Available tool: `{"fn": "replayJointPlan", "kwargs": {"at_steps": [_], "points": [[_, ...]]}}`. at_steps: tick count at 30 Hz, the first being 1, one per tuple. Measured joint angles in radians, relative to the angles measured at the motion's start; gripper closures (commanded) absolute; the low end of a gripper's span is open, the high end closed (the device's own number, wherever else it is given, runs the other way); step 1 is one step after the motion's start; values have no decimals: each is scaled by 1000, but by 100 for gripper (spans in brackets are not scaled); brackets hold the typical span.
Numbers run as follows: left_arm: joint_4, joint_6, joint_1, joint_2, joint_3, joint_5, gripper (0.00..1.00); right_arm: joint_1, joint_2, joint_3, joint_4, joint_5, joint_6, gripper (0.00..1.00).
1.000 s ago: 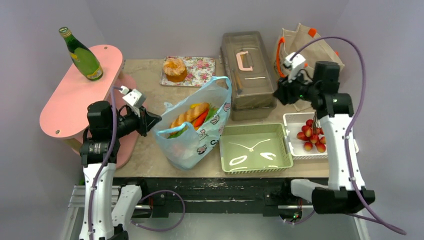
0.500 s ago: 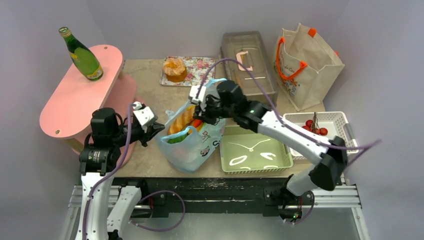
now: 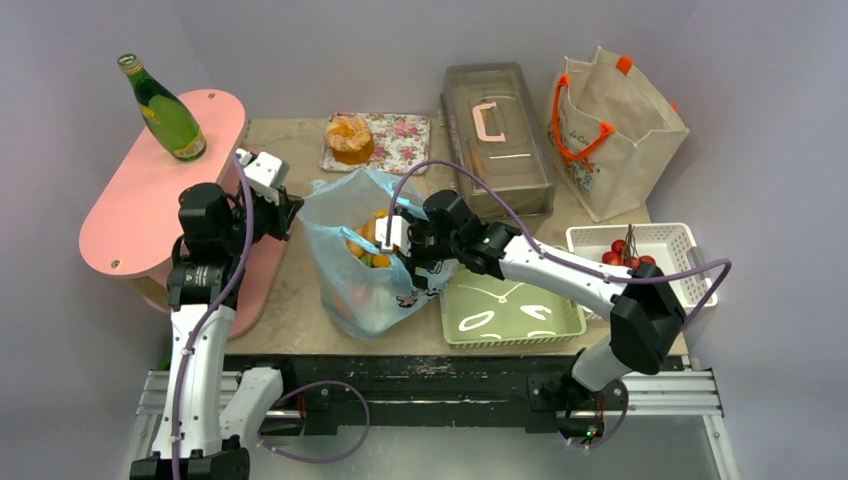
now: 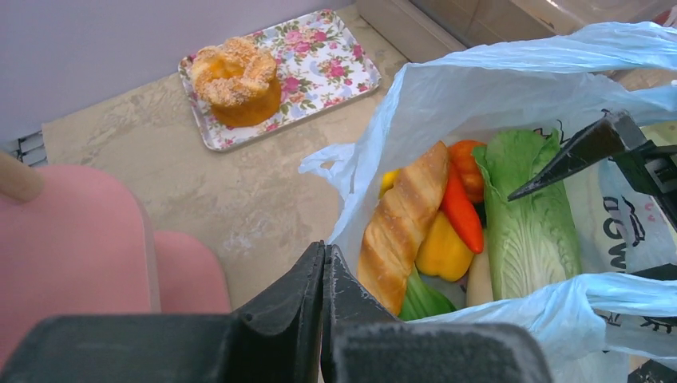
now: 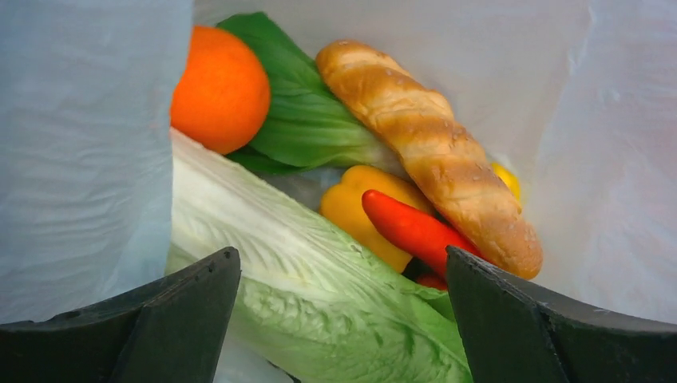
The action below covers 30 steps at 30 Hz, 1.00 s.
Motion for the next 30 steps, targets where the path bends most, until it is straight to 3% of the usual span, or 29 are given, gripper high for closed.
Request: {"fn": "replayJointPlan", "kwargs": {"at_steps": [3, 8, 12, 18, 27, 30], "points": [[4, 23, 1, -6, 5, 29, 100, 16, -55, -62, 12, -8, -91, 1], [-98, 208, 2, -159, -26, 179, 100, 72, -182, -185, 3, -6, -145, 5], [-244, 377, 2, -260, -50, 282, 100, 35, -128, -90, -6, -5, -57, 8], [-380, 563, 2, -261, -103, 311, 100, -50, -58, 64, -18, -11, 11, 9], [-392, 594, 1, -190, -107, 310, 100, -11, 55, 155, -323, -142, -346, 8], [-386, 594, 2, -180, -107, 309, 100, 15, 90, 155, -391, -150, -446, 13]]}}
